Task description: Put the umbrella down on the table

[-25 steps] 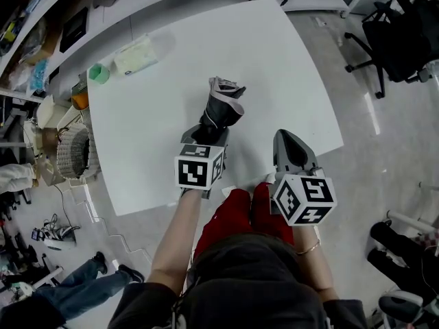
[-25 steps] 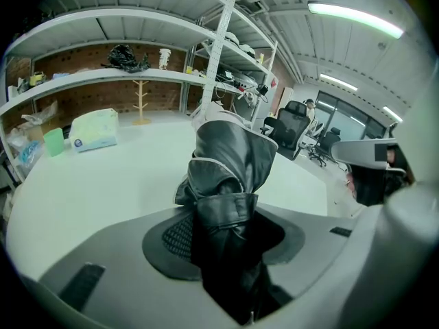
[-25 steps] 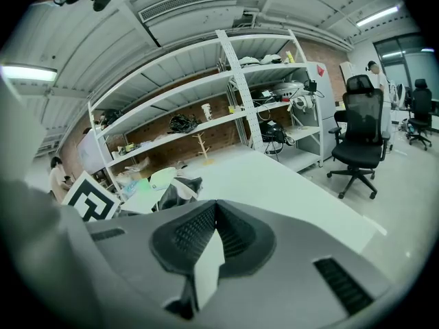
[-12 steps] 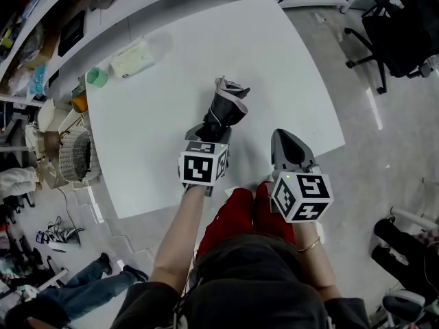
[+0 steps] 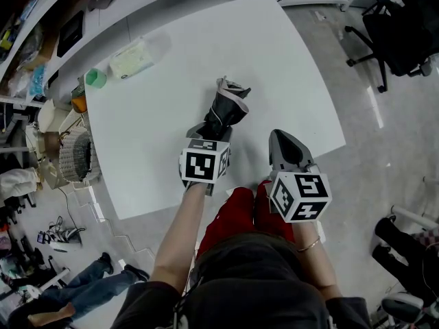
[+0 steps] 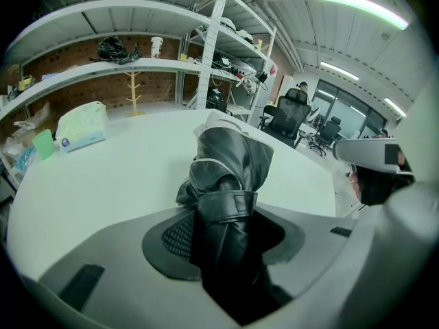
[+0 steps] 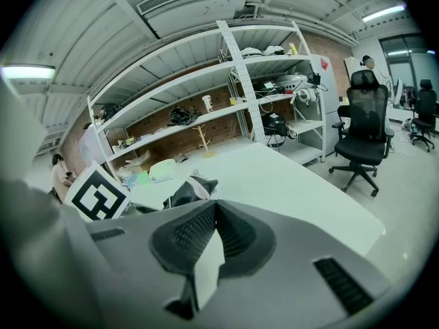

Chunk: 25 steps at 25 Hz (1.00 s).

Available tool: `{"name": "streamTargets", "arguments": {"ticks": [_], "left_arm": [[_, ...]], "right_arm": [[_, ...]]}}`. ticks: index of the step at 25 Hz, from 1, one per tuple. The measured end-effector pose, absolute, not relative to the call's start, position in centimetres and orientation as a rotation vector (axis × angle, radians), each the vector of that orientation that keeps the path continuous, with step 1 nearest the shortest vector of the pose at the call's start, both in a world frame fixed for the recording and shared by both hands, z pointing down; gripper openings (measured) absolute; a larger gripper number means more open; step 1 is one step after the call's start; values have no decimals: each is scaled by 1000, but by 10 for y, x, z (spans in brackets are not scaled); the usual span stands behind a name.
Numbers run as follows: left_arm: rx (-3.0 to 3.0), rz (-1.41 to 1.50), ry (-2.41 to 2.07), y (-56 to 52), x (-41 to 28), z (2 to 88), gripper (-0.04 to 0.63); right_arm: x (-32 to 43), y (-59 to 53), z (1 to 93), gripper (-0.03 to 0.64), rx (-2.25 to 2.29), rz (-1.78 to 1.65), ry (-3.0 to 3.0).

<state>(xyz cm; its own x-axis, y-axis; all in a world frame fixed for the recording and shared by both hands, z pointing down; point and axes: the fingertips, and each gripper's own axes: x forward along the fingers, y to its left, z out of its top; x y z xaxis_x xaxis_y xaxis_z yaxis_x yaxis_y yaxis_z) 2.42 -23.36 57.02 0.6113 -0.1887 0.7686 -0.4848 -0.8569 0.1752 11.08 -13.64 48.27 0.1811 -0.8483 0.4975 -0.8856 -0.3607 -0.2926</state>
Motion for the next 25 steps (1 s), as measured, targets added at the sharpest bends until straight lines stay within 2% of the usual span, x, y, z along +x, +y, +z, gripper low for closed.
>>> {"name": "streamTargets", "arguments": {"ticks": [25], "left_arm": [[2493,1244,-529,-232,29,580,219]], "right_arm": [[103,-149,509,18,2275,981,-1727]]}}
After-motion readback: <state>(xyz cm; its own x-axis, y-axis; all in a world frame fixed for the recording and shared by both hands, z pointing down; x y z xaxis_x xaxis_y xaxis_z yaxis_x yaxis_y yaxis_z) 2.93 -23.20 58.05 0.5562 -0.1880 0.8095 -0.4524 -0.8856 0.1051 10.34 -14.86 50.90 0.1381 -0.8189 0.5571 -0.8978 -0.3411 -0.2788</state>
